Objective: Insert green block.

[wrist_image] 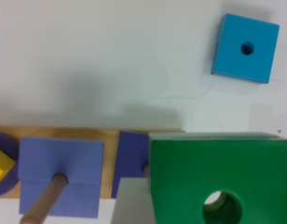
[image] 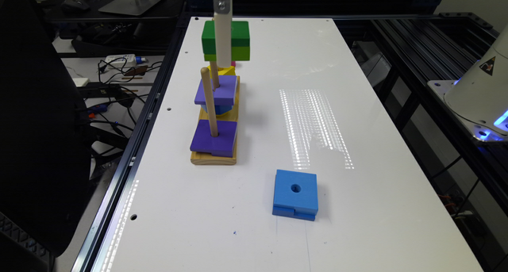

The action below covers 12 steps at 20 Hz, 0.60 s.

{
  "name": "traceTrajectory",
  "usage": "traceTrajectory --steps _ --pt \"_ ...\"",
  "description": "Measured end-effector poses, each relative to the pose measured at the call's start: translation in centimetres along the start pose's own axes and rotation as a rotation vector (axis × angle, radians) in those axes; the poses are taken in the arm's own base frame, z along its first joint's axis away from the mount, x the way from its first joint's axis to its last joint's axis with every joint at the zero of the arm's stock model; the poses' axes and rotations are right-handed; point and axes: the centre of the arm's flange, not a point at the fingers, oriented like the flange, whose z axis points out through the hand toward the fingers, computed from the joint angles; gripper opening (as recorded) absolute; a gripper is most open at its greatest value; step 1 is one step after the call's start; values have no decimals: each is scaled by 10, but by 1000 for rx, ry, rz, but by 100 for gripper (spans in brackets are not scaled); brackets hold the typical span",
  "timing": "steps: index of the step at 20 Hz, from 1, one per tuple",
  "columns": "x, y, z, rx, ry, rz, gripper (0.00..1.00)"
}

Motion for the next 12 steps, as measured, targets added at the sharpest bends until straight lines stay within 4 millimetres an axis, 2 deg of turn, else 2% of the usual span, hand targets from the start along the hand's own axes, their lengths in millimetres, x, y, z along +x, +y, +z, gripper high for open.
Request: traceTrajectory --steps 12 --pt "6 -7 12 -3 -4 -2 0"
